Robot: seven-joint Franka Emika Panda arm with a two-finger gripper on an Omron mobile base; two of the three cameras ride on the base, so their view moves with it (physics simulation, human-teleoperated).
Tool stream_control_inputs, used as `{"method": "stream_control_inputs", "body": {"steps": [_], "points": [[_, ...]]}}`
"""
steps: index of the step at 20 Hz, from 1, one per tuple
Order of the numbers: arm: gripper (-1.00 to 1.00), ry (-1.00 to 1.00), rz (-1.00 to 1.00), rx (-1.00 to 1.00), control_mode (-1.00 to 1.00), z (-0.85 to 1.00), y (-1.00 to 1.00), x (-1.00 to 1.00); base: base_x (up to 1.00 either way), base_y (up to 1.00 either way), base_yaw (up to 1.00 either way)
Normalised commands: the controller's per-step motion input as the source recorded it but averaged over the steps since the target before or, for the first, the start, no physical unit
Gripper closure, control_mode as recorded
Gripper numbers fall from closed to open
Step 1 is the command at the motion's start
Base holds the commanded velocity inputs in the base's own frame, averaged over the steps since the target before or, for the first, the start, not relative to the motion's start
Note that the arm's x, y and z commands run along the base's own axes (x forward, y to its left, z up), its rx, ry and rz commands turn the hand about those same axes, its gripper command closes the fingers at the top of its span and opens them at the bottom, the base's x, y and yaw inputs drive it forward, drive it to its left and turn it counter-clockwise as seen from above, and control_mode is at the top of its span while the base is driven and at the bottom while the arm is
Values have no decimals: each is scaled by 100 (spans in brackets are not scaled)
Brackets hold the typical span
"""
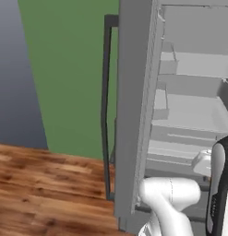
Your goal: Place the cold items (mango and onion) from the fridge in one tupperware on the dining counter. Place the warm items (hot dog and kebab skewer) in the stove area in another tupperware.
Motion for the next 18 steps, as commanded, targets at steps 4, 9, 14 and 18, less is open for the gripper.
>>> {"method": "stream_control_inputs", "body": {"steps": [4, 9, 14, 18], "points": [[100, 0, 0, 0, 100, 0, 0, 0, -60, 31, 50], [100, 0, 0, 0, 100, 0, 0, 0, -80, 21, 42], [100, 0, 0, 0, 100, 0, 0, 0, -27, 59, 46], [100, 0, 0, 0, 100, 0, 0, 0, 2, 56, 55]]}}
